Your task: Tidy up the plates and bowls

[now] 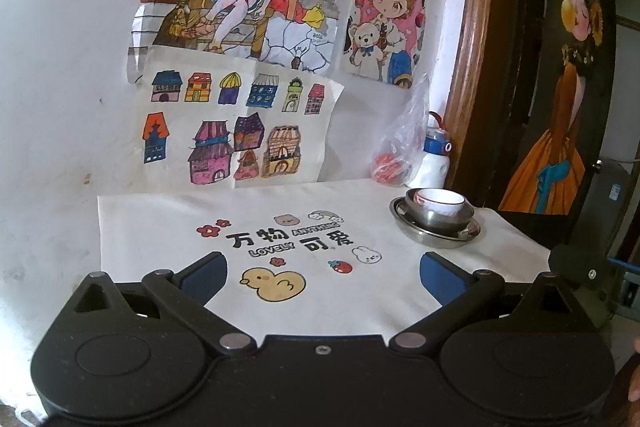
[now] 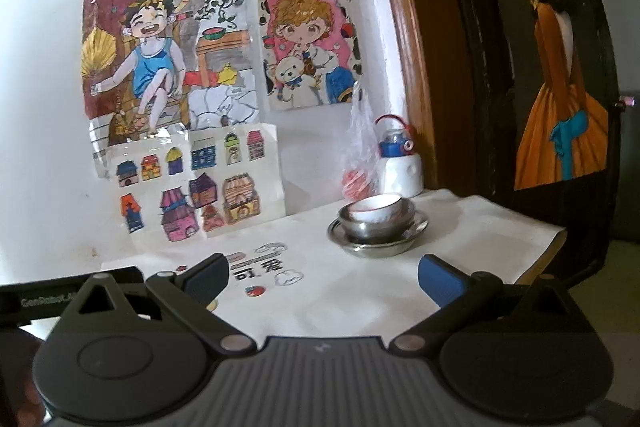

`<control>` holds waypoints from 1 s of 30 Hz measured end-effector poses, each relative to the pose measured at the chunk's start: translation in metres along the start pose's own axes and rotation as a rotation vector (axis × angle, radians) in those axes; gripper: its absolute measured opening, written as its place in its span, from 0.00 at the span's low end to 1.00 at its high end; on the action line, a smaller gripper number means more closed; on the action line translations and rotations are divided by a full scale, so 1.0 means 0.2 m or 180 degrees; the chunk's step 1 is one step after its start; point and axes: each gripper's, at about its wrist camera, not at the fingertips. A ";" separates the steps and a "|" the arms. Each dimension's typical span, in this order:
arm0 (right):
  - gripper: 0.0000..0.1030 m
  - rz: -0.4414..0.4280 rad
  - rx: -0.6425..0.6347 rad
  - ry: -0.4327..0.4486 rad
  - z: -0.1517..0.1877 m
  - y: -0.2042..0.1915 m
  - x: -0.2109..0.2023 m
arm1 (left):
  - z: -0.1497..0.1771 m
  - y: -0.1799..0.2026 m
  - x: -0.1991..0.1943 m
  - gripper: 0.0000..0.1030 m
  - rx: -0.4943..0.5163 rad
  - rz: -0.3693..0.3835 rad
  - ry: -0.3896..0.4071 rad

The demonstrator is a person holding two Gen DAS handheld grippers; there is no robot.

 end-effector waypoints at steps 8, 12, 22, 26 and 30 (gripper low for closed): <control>1.00 0.0025 -0.0032 0.0025 0.07 -0.03 -0.01 | 0.05 -0.03 0.00 0.99 -0.0029 -0.0035 -0.0048; 1.00 0.0068 -0.0025 0.0053 0.10 -0.03 -0.02 | 0.08 -0.04 0.01 0.99 -0.0025 -0.0062 -0.0065; 1.00 0.0211 -0.0015 0.0093 0.20 -0.02 -0.01 | 0.17 -0.05 0.01 0.99 0.0024 -0.0114 -0.0033; 1.00 0.0271 -0.0022 0.0080 0.24 -0.02 0.01 | 0.20 -0.04 0.01 0.99 0.0039 -0.0115 -0.0008; 1.00 0.0316 -0.0024 0.0075 0.28 -0.01 0.03 | 0.23 -0.05 0.02 0.99 0.0031 -0.0102 -0.0002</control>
Point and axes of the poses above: each gripper's, at about its wrist camera, not at the fingertips, and x roughly the way its jaws point, y to its right, z to its underside, and after that the axes turned 5 degrees about -z, right-handed
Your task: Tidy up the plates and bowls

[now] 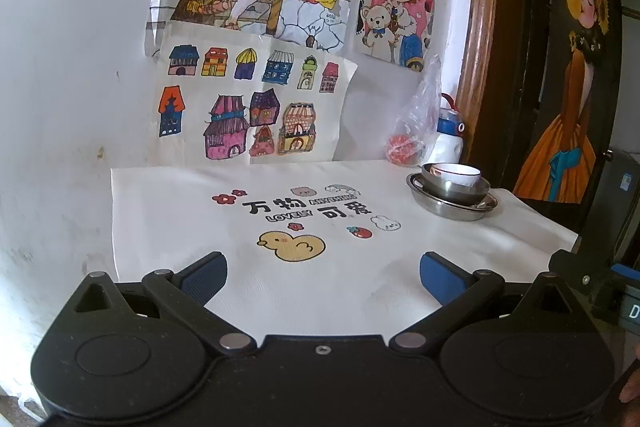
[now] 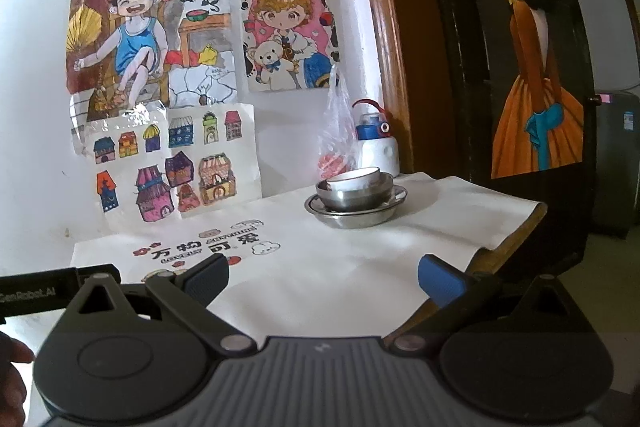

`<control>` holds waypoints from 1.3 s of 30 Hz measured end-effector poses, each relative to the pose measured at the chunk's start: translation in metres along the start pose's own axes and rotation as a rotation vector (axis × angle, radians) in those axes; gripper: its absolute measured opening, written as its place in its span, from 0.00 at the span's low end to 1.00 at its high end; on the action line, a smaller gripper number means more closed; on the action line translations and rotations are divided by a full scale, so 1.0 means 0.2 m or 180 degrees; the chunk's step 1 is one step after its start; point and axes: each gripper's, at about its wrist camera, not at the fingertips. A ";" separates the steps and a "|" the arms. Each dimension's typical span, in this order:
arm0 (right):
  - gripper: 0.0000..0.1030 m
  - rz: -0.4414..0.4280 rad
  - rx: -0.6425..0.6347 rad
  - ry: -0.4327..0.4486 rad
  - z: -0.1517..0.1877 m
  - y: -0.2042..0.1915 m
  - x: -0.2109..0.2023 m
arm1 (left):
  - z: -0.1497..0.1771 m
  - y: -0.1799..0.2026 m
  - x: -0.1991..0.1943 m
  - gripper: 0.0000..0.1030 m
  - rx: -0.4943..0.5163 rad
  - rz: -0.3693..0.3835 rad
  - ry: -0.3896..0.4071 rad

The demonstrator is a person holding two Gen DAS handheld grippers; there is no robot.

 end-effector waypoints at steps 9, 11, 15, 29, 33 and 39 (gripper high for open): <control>1.00 0.0041 -0.0044 -0.0028 0.05 0.02 0.05 | 0.05 0.00 0.05 0.99 0.0083 0.0050 -0.0224; 1.00 0.0049 -0.0019 -0.0053 0.06 0.03 0.06 | 0.06 0.00 0.06 0.99 0.0102 0.0042 -0.0240; 1.00 0.0077 0.0012 -0.0084 0.08 0.05 0.09 | 0.07 -0.01 0.08 0.99 0.0080 0.0029 -0.0260; 1.00 0.0070 -0.0009 -0.0158 0.11 0.04 0.14 | 0.09 0.00 0.11 0.99 0.0064 0.0030 -0.0184; 1.00 0.0067 -0.0014 -0.0165 0.12 0.04 0.14 | 0.09 0.00 0.11 0.99 0.0055 0.0028 -0.0196; 1.00 0.0070 0.0000 -0.0176 0.12 0.04 0.14 | 0.09 0.00 0.12 0.99 0.0054 0.0028 -0.0202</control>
Point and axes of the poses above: each gripper's, at about its wrist camera, not at the fingertips, and x roughly the way its jaws point, y to its right, z to its underside, and after that the axes turned 5 degrees about -z, right-handed
